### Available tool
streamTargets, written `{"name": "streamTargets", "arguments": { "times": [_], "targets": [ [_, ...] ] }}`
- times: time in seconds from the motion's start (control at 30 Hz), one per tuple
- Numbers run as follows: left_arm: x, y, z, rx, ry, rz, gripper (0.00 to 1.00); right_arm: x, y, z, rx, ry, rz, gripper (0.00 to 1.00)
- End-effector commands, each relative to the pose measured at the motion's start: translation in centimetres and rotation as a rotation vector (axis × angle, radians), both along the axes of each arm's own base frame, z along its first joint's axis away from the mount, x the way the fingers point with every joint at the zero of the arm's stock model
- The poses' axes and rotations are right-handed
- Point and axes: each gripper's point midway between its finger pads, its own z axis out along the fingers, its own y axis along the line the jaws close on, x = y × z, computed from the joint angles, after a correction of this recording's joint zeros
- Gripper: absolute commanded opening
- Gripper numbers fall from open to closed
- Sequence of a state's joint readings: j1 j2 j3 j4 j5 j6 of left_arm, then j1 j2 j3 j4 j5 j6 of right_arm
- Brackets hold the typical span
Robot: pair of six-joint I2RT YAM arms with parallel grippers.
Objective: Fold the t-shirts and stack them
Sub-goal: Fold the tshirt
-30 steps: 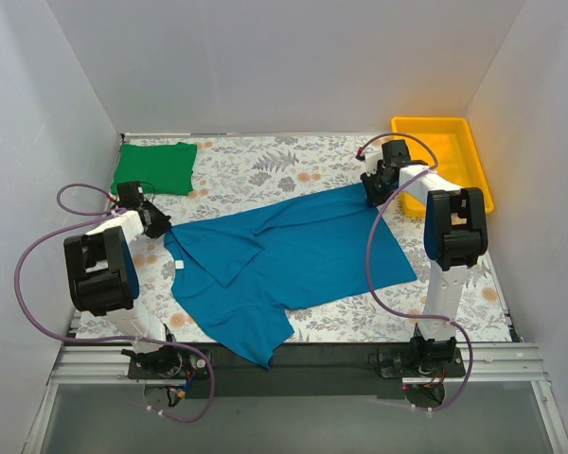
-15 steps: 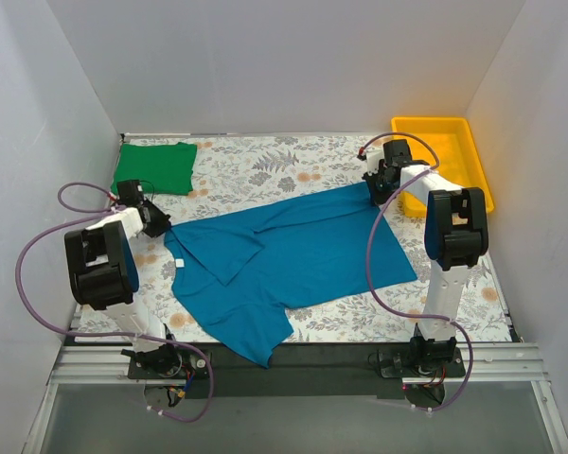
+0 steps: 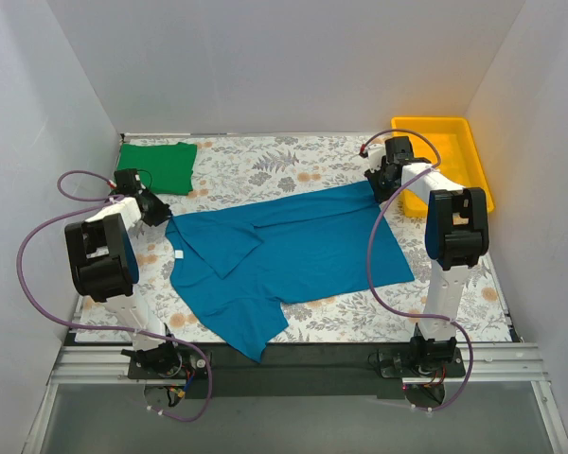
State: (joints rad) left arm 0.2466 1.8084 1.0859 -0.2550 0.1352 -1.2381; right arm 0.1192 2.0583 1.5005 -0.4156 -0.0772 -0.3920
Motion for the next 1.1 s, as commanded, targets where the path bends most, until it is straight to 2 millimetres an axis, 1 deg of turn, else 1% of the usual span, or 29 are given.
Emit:
{"name": "streamTargets", "arguments": {
  "times": [0.0, 0.03, 0.07, 0.1, 0.13, 0.17, 0.2, 0.27, 0.3, 0.37, 0.4, 0.43, 0.47, 0.5, 0.53, 0.57, 0.63, 0.67, 0.7, 0.73, 0.77, 0.8, 0.83, 0.87, 0.9, 0.93, 0.97, 1.0, 1.07],
  "targets": [
    [1.6, 0.2, 2.1, 0.000, -0.060, -0.033, 0.22, 1.9, -0.8, 2.0, -0.016, -0.068, -0.011, 0.26],
    [1.6, 0.2, 2.3, -0.001, -0.065, -0.037, 0.27, 1.8, -0.5, 2.1, -0.005, -0.070, -0.001, 0.37],
    [1.7, 0.2, 2.6, 0.001, -0.073, -0.043, 0.34, 1.7, -0.4, 2.2, 0.002, -0.070, 0.007, 0.42],
    [1.8, 0.3, 3.2, 0.012, -0.086, -0.039, 0.36, 1.6, -0.1, 2.8, 0.010, -0.080, 0.016, 0.52],
    [1.8, 0.5, 3.5, 0.023, -0.093, -0.033, 0.38, 1.5, 0.2, 3.2, 0.028, -0.085, 0.031, 0.56],
    [1.7, 0.8, 3.9, 0.035, -0.099, -0.025, 0.39, 1.5, 0.5, 3.4, 0.037, -0.091, 0.045, 0.58],
    [1.8, 1.2, 5.0, 0.064, -0.122, -0.011, 0.40, 1.5, 0.8, 4.3, 0.048, -0.109, 0.059, 0.60],
    [1.7, 1.5, 6.4, 0.086, -0.149, 0.001, 0.41, 1.0, 2.3, 5.1, 0.096, -0.118, 0.123, 0.61],
    [1.1, 1.4, 7.7, 0.093, -0.177, 0.007, 0.43, 0.6, 3.0, 5.8, 0.119, -0.130, 0.155, 0.61],
    [0.2, 0.8, 8.6, 0.084, -0.209, -0.001, 0.45, -0.7, 5.6, 6.6, 0.193, -0.137, 0.283, 0.61],
    [-0.3, 0.5, 9.9, 0.086, -0.243, -0.007, 0.46, -1.5, 6.4, 6.9, 0.216, -0.139, 0.330, 0.61],
    [-1.6, -0.2, 8.8, 0.060, -0.220, -0.021, 0.48, -2.4, 7.9, 7.4, 0.271, -0.140, 0.397, 0.61],
    [-2.2, -0.7, 9.5, 0.052, -0.242, -0.031, 0.49, -2.9, 8.8, 7.8, 0.287, -0.155, 0.466, 0.61],
    [-2.5, -1.1, 9.4, 0.043, -0.253, -0.043, 0.50, -3.8, 9.5, 7.9, 0.316, -0.153, 0.507, 0.61],
    [-3.7, -1.7, 8.0, 0.020, -0.227, -0.054, 0.52, -4.7, 10.6, 8.5, 0.377, -0.157, 0.564, 0.61],
    [-4.1, -2.2, 8.0, 0.009, -0.237, -0.071, 0.53, -5.1, 11.1, 8.8, 0.391, -0.179, 0.620, 0.61],
    [-4.1, -2.4, 7.3, 0.002, -0.235, -0.085, 0.54, -5.3, 12.0, 9.5, 0.433, -0.201, 0.676, 0.61],
    [-3.8, -2.3, 6.3, 0.000, -0.209, -0.091, 0.54, -5.0, 12.0, 9.6, 0.435, -0.210, 0.688, 0.61],
    [-3.6, -2.1, 5.9, 0.000, -0.196, -0.093, 0.54, -4.7, 12.2, 9.2, 0.438, -0.204, 0.689, 0.61],
    [-3.2, -2.1, 5.5, -0.002, -0.187, -0.100, 0.54, -3.3, 12.1, 10.3, 0.421, -0.234, 0.675, 0.61],
    [-2.6, -1.9, 4.8, -0.003, -0.167, -0.103, 0.54, -2.6, 12.1, 10.1, 0.428, -0.213, 0.629, 0.61],
    [-2.4, -1.7, 4.4, 0.001, -0.155, -0.100, 0.54, -1.5, 12.0, 9.3, 0.422, -0.189, 0.587, 0.60],
    [-2.1, -1.6, 4.2, 0.004, -0.150, -0.100, 0.54, -0.1, 11.1, 8.8, 0.374, -0.184, 0.516, 0.60],
    [-1.9, -1.5, 3.9, 0.005, -0.144, -0.098, 0.55, 1.5, 10.8, 9.7, 0.369, -0.188, 0.431, 0.59],
    [-1.5, -1.2, 3.4, 0.010, -0.133, -0.099, 0.54, 2.8, 10.2, 8.3, 0.349, -0.169, 0.360, 0.59],
    [-1.5, -1.2, 3.1, 0.012, -0.125, -0.101, 0.54, 4.1, 8.8, 7.7, 0.290, -0.171, 0.269, 0.58],
    [-1.4, -1.2, 2.5, 0.011, -0.110, -0.102, 0.54, 5.4, 7.9, 8.2, 0.294, -0.179, 0.177, 0.57],
    [-1.3, -1.1, 2.4, 0.013, -0.109, -0.108, 0.54, 6.0, 7.3, 7.4, 0.287, -0.172, 0.137, 0.57],
    [-1.4, -1.2, 1.9, 0.006, -0.098, -0.109, 0.54, 7.3, 5.3, 7.0, 0.271, -0.185, 0.012, 0.56]
  ]
}}
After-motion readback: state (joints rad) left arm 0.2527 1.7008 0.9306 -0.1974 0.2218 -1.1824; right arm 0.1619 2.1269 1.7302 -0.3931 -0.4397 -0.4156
